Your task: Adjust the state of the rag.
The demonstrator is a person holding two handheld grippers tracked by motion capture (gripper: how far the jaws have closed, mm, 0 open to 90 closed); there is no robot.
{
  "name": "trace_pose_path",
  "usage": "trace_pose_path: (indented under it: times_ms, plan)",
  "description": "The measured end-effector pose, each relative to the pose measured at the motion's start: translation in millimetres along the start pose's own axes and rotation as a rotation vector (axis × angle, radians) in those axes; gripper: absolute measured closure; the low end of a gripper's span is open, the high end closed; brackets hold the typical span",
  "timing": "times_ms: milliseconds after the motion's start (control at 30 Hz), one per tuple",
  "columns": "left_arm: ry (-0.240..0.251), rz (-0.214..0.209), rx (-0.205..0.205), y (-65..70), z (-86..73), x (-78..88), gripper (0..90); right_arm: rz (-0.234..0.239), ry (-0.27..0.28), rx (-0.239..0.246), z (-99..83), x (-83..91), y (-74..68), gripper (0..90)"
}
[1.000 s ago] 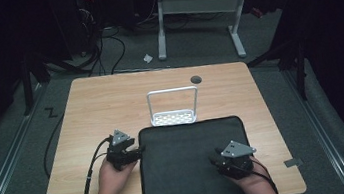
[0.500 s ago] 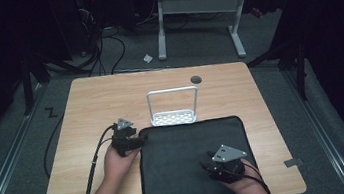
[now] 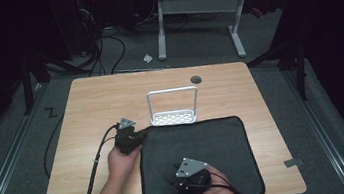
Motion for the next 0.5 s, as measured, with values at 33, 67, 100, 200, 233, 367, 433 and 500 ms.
trace_pose_path:
  times_ms: [33, 67, 100, 200, 233, 367, 433, 500]
  plan:
    - [0.002, -0.003, 0.010, -0.7, 0.0, 0.2, 83.9, 0.010, 0.003, 0.005, 3.5, -4.1, -3.9, 48.0]
    - [0.005, -0.008, 0.022, -1.0, 0.0, 0.1, 83.9, 0.023, 0.001, 0.012, 7.1, -8.6, -7.3, 48.0]
    - [0.005, -0.012, 0.025, -1.5, 0.0, 0.4, 83.8, 0.033, -0.002, 0.015, 10.6, -13.0, -11.0, 48.0]
    - [0.015, -0.014, 0.029, -2.0, -0.3, 1.9, 82.7, 0.066, -0.005, 0.019, 21.2, -26.1, -19.8, 48.2]
    - [0.016, -0.017, 0.031, -2.1, -0.4, 2.2, 82.7, 0.072, -0.002, 0.023, 24.9, -30.3, -22.2, 48.2]
    - [0.018, -0.021, 0.037, -2.6, -0.4, 2.4, 82.3, 0.108, -0.010, 0.022, 35.0, -43.5, -31.0, 47.9]
    - [0.017, -0.022, 0.037, -2.7, -0.4, 2.4, 81.9, 0.129, -0.022, 0.020, 37.8, -49.2, -37.0, 47.1]
    - [0.017, -0.026, 0.038, -3.0, -0.4, 2.4, 82.0, 0.148, -0.033, 0.023, 39.6, -54.0, -43.0, 46.2]
Point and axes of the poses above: each handheld gripper's, and its own axes: x roughly backward along the jaws, z roughly out of its top, y roughly to its right, the point moved 5 cm from there along -x, roughly forward along the jaws, and after that the axes turned 2 degrees about x, right-handed, at the moved point
